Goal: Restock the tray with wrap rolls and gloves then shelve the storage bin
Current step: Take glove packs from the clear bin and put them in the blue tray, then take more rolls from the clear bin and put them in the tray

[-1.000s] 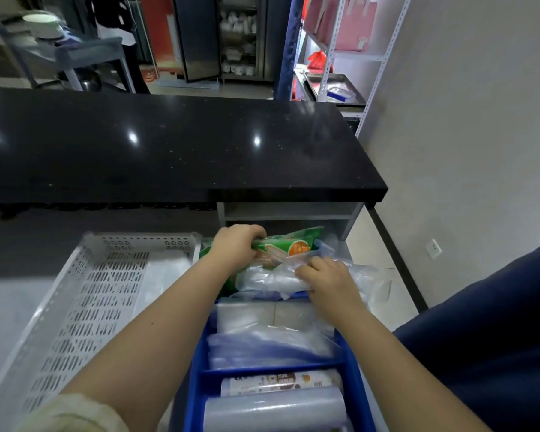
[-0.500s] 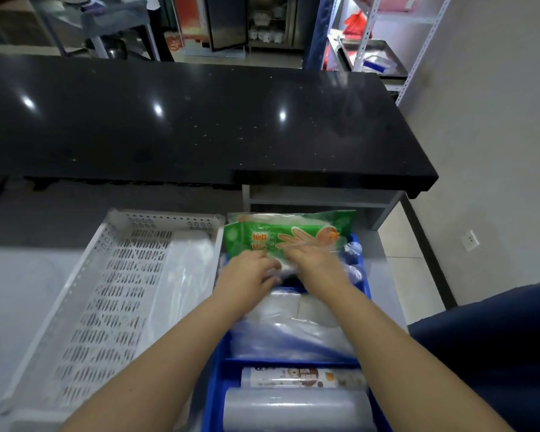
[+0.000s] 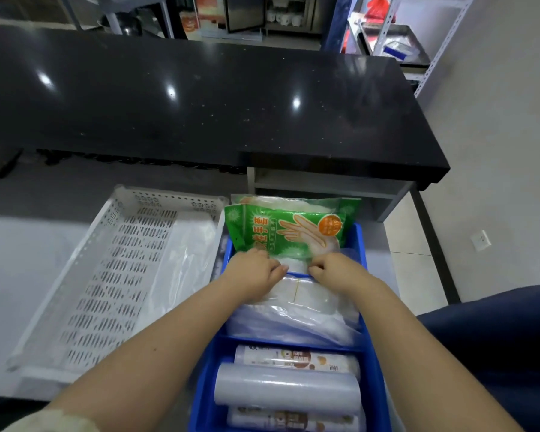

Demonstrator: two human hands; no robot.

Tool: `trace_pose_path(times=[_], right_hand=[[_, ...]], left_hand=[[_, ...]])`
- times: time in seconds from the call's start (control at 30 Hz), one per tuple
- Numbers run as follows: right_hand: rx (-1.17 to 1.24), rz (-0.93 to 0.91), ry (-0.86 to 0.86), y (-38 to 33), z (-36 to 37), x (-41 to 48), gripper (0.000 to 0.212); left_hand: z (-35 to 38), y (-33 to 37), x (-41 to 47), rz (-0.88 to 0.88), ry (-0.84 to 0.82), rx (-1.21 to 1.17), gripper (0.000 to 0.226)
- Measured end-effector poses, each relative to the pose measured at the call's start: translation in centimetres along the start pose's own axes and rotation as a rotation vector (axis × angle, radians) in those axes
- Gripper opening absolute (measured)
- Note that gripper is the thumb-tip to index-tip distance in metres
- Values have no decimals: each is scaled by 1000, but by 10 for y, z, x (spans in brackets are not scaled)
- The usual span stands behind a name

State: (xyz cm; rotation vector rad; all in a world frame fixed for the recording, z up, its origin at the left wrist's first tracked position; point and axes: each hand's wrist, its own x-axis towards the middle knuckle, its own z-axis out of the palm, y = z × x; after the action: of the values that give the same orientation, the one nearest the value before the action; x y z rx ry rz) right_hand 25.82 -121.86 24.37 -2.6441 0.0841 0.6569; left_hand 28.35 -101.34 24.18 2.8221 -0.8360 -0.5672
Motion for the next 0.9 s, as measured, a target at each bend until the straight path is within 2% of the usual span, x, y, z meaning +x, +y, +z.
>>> trace_pose_path(times=[0.07, 0.13, 0.23, 0.3, 0.4, 0.5, 0.67, 0.9], right_hand=[[-8, -2, -39, -4, -5, -2, 24], [-43, -46, 17, -8, -14, -7, 25], [-160, -177, 176, -28, -29, -16, 20], [-266, -198, 265, -51, -36, -22, 24], [-529, -39, 319, -89, -44, -30, 27], [-499, 73, 321, -127, -46, -45, 31], [-396, -286, 486, -221, 4, -68, 28], [-375, -462, 448, -376, 130, -90, 29]], left_hand=[[-8, 4, -3, -21, -41, -52, 47], [-16, 7, -7, -9, 18, -91, 39], [-28, 2, -21, 5, 278, -102, 30], [-36, -3, -31, -28, 429, -114, 34], [-48, -14, -51, -137, 502, -69, 41], [-53, -36, -85, -179, 569, -39, 39], [-46, -101, -174, -309, 613, -10, 40], [-13, -213, -329, -476, 583, 45, 40]])
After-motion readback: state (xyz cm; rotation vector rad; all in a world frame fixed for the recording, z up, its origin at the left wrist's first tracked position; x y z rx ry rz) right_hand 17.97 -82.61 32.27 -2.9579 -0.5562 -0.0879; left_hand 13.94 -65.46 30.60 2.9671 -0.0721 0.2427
